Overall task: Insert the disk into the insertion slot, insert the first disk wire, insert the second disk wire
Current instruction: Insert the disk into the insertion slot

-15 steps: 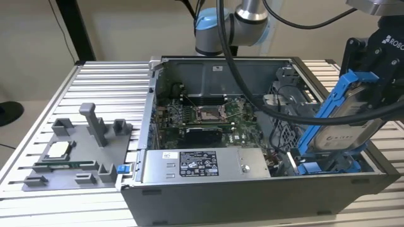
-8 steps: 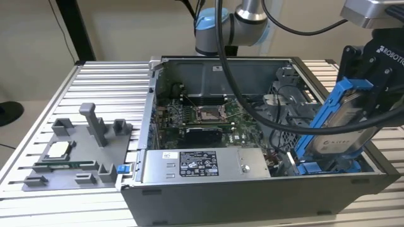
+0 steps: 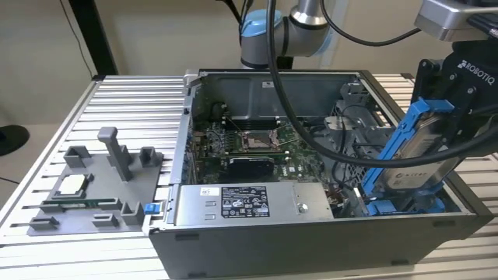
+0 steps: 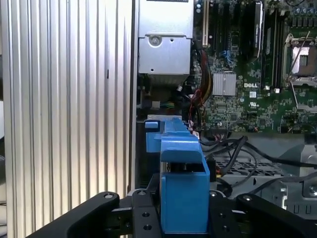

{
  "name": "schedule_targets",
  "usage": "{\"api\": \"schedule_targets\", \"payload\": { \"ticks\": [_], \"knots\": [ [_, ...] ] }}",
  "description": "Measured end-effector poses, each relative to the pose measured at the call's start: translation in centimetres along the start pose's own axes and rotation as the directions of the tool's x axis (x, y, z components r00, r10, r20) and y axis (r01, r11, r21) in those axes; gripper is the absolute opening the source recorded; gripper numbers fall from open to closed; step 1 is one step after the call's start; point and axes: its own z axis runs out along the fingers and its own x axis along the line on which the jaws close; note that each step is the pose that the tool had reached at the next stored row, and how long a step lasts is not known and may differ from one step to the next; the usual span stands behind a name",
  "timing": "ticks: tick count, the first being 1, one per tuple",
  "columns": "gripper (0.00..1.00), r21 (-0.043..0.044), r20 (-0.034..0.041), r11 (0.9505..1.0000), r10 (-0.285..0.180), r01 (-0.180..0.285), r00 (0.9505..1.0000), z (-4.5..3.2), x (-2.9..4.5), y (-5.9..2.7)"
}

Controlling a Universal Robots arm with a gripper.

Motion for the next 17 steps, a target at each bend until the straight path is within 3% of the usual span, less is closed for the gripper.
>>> {"api": "schedule_targets", "payload": {
  "ticks": [13,16,17],
  "knots": [
    [1.00,0.0028,0.0039,0.9999,-0.017,0.017,0.9999,1.04,-0.30,-0.29],
    [1.00,0.0029,0.0080,0.9999,-0.016,0.016,0.9998,1.33,-0.38,-0.33],
    [1.00,0.0031,0.0162,0.9999,-0.017,0.017,0.9997,1.64,-0.43,-0.47]
  ]
}}
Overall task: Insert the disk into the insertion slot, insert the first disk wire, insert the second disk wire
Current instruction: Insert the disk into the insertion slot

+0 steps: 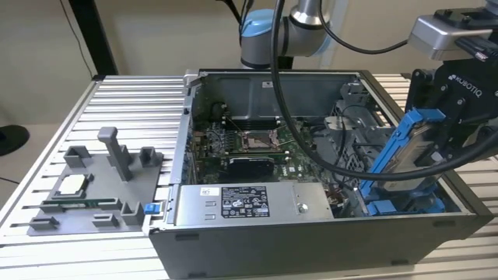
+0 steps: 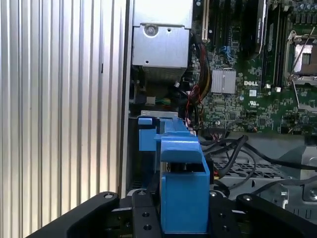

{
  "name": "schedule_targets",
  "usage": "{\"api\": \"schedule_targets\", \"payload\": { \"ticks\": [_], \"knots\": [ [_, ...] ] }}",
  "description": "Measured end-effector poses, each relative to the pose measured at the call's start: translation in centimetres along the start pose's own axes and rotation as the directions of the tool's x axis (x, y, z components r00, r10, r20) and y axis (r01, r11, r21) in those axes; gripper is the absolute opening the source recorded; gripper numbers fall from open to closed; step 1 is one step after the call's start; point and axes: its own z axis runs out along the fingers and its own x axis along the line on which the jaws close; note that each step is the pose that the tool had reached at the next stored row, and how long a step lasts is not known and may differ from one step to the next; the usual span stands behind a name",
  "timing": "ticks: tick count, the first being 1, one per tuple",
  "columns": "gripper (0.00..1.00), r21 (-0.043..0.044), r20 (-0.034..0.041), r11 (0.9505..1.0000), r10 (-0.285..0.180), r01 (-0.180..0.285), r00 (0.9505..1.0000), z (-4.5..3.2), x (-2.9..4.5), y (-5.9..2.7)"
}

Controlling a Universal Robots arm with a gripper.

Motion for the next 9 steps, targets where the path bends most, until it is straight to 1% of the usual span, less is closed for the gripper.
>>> {"api": "schedule_targets", "payload": {
  "ticks": [4,6,9],
  "knots": [
    [1.00,0.0001,0.0089,1.0000,0.000,0.000,1.0000,0.28,0.00,-0.20],
    [1.00,0.0002,0.0114,1.0000,0.000,0.000,0.9999,0.43,0.05,-0.29],
    [1.00,-0.0008,0.0168,1.0000,0.000,0.000,0.9999,0.45,0.49,-0.30]
  ]
}}
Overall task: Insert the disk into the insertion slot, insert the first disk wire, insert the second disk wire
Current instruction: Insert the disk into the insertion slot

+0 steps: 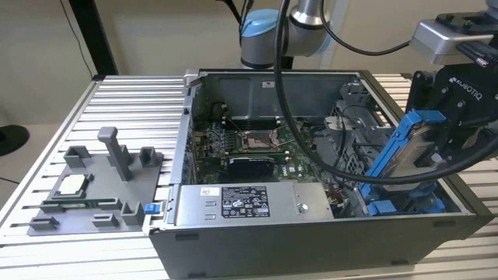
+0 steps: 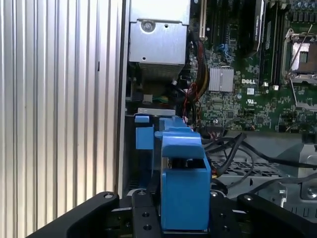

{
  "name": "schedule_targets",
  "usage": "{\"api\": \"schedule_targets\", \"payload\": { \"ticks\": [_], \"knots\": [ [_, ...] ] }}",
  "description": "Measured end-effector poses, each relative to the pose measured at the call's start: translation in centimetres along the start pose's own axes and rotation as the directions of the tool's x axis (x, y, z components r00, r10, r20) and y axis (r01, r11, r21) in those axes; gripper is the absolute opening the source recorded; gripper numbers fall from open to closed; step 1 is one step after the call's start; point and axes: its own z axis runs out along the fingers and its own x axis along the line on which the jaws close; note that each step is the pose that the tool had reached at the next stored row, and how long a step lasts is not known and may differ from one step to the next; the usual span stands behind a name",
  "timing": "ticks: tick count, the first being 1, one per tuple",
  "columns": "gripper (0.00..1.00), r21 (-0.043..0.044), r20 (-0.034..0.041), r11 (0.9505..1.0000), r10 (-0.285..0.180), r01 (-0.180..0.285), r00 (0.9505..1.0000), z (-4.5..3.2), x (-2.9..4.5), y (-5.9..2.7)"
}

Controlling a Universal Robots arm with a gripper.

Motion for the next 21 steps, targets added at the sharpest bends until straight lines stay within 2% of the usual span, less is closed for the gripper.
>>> {"api": "schedule_targets", "payload": {
  "ticks": [3,7,16,19,21],
  "knots": [
    [1.00,-0.0022,0.0109,1.0000,0.002,-0.001,0.9999,-0.02,0.54,0.00],
    [1.00,-0.0089,0.0183,0.9999,0.013,-0.013,0.9997,-0.09,0.84,0.08],
    [1.00,-0.0134,0.0263,0.9998,0.017,-0.017,0.9995,0.56,0.86,0.08],
    [1.00,-0.0136,0.0379,0.9998,0.018,-0.017,0.9991,0.63,0.83,0.08],
    [1.00,-0.0133,0.0508,0.9998,0.017,-0.017,0.9986,0.67,0.79,0.07]
  ]
}}
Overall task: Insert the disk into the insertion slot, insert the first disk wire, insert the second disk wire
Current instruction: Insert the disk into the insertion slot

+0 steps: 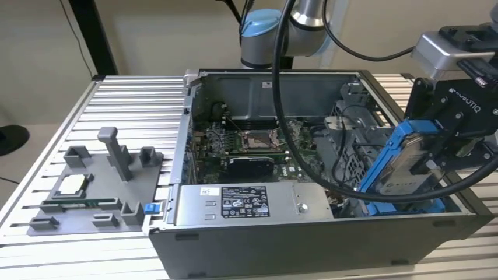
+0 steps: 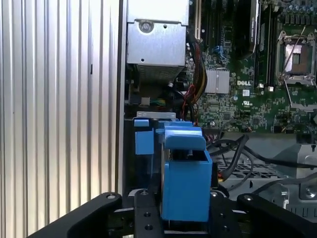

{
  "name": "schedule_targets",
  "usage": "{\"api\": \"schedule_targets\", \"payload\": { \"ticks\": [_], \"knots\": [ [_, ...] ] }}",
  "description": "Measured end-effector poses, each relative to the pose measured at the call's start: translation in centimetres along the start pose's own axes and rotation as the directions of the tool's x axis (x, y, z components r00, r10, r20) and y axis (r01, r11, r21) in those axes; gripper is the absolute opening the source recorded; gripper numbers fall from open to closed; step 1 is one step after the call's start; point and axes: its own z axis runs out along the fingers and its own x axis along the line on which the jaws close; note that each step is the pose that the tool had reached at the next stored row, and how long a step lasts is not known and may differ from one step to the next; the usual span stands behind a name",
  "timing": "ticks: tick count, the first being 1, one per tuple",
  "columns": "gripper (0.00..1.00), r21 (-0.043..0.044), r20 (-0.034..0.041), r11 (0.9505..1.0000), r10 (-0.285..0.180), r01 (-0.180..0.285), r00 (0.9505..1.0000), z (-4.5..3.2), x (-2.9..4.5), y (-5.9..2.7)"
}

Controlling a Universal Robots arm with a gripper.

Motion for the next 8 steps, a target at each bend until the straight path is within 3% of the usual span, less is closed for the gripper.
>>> {"api": "schedule_targets", "payload": {
  "ticks": [2,8],
  "knots": [
    [1.00,0.0000,0.0079,1.0000,0.000,0.000,1.0000,0.17,0.01,-0.01],
    [1.00,0.0000,0.0157,1.0000,0.000,0.000,0.9999,0.45,0.04,-0.02]
  ]
}}
